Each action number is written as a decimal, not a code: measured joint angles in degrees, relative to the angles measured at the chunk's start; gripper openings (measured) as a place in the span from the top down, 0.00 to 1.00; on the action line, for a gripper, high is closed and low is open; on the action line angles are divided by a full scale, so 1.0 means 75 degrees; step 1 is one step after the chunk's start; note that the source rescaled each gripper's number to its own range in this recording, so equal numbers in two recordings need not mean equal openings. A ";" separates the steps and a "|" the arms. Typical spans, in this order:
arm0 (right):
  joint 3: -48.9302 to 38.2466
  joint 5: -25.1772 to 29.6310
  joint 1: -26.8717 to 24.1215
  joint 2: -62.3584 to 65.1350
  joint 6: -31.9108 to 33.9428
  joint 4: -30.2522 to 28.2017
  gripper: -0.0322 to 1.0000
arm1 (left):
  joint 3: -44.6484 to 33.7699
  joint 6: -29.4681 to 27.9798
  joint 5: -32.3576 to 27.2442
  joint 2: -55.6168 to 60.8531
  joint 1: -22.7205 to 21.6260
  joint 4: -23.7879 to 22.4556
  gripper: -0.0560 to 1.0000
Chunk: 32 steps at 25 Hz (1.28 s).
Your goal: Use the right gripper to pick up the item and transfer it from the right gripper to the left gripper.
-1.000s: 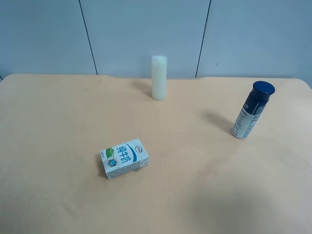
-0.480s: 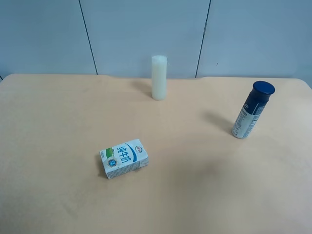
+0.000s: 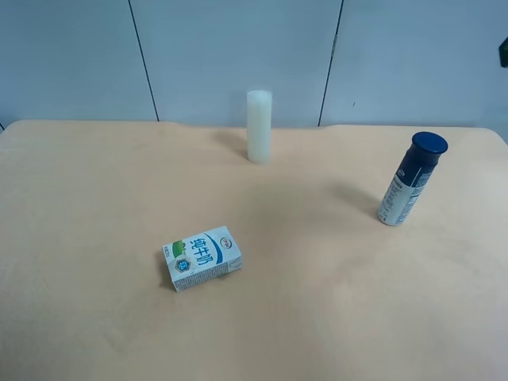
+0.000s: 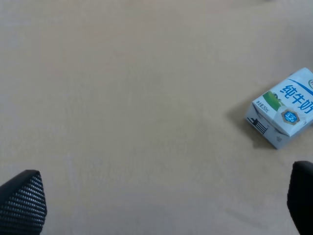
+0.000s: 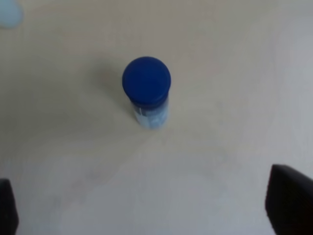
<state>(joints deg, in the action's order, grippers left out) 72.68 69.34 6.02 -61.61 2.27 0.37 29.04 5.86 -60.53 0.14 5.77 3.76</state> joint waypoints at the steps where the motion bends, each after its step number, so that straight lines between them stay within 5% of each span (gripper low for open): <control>1: 0.0064 -0.0008 0.0000 -0.0250 0.0007 0.0008 0.00 | 0.0000 0.0000 0.0000 0.0000 0.0000 0.0000 0.00; 17: 0.0117 0.0022 0.0000 -0.2996 -0.0303 -0.0049 0.00 | 0.0000 0.0000 0.0000 0.0000 0.0000 0.0000 0.00; 26: 0.0117 0.0052 0.0000 -0.3803 -0.0367 -0.0768 0.00 | 0.0000 0.0000 0.0000 0.0000 0.0000 0.0000 0.00; 32: 0.0126 -0.0449 0.0000 -0.4252 -0.0367 -0.0768 0.00 | 0.0000 0.0000 0.0000 0.0000 0.0000 0.0000 0.00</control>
<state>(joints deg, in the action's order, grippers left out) 73.62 65.97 6.02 -93.50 -0.48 -5.39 29.04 5.86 -60.53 0.14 5.77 3.76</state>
